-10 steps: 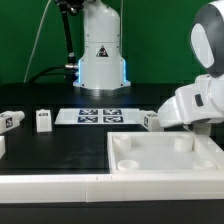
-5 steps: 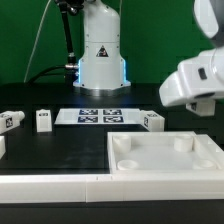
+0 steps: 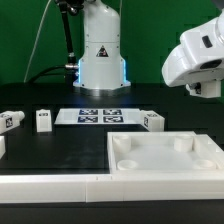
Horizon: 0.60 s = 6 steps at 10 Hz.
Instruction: Assemble one leg
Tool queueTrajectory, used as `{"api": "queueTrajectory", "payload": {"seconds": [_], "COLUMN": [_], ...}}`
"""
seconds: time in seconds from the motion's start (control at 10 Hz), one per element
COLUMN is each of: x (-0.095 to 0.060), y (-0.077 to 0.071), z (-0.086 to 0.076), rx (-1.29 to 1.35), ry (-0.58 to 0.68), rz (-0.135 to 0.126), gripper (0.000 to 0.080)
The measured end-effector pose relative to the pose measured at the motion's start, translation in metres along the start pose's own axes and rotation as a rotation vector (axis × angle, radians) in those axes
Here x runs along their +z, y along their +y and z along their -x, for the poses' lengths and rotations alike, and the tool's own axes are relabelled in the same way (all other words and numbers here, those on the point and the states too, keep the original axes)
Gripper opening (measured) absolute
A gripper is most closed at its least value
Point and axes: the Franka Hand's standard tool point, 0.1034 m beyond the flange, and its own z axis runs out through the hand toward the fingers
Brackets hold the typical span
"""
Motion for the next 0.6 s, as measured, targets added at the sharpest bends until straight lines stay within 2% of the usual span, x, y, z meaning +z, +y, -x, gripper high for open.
{"api": "queueTrajectory", "payload": {"seconds": [0.2,0.3,0.4,0.6], "x": [-0.006,-0.014,-0.03,-0.059], "y": [0.006,0.017,0.028,0.045], "z": [-0.005,-0.007,-0.009,0.003], "rx": [-0.024,-0.05,-0.064,-0.075], "ry": [0.191,0.244,0.335,0.438], "rz": [0.014,0.017,0.023,0.038], "gripper": [0.0287,0.0287,0.0288,0.0288]}}
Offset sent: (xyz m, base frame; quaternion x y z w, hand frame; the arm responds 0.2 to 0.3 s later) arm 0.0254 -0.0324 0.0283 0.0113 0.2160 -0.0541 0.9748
